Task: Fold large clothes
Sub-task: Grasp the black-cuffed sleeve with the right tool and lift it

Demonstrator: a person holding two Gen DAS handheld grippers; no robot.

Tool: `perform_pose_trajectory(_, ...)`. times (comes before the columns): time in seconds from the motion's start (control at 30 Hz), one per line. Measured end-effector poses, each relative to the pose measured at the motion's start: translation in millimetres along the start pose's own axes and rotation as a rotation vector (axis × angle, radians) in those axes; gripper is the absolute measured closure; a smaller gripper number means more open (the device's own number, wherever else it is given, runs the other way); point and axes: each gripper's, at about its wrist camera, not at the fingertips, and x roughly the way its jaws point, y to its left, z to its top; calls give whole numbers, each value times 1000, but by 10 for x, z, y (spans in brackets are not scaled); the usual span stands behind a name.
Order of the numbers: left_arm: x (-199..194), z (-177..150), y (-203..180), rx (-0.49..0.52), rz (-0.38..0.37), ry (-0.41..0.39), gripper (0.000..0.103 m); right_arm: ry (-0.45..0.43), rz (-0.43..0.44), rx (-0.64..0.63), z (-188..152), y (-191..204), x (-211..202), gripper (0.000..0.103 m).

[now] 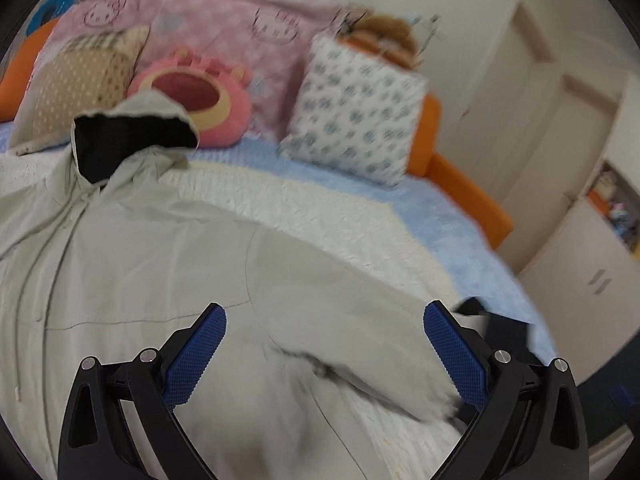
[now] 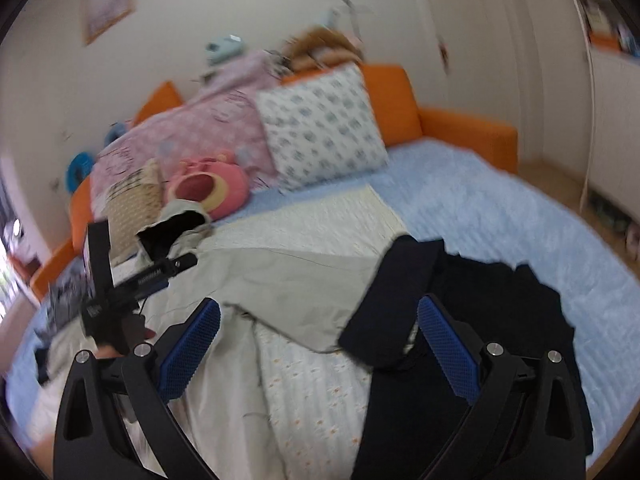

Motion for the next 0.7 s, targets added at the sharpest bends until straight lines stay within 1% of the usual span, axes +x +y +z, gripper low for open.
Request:
perform_pose_trajectory(0.1, 424, 41, 24, -8, 47, 74, 3, 83, 3, 91, 167, -320, 339, 5)
perform_pose_trajectory(0.13, 555, 44, 55, -26, 53, 98, 3, 105, -1, 109, 213, -405, 451, 5)
perform_pose_trajectory(0.2, 732, 33, 124, -62, 51, 119, 3, 153, -11, 124, 295, -546, 684, 5)
perform_pose_trajectory(0.23, 773, 21, 153, -72, 55, 122, 3, 201, 0, 144, 330, -629, 856, 5)
perform_pose_trajectory(0.27, 815, 6, 178, -85, 53, 121, 3, 231, 5, 162, 349, -673, 975, 5)
perform_pose_trajectory(0.33, 862, -39, 222, -105, 26, 123, 3, 277, 8, 190, 352, -750, 1155, 5)
perform_pose_trajectory(0.4, 944, -63, 220, -113, 8, 139, 3, 311, -27, 210, 347, -828, 1320, 5)
perform_pose_trajectory(0.5, 1083, -156, 230, -115, 3, 162, 3, 370, -66, 276, 285, -962, 1529, 5)
perform_pose_trajectory(0.6, 1119, -243, 182, -72, 14, 152, 3, 392, -103, 308, 227, -1056, 1625, 5)
perform_pose_trajectory(0.7, 1144, -292, 127, -17, 31, 148, 3, 423, -99, 314, 178, -1061, 1707, 5)
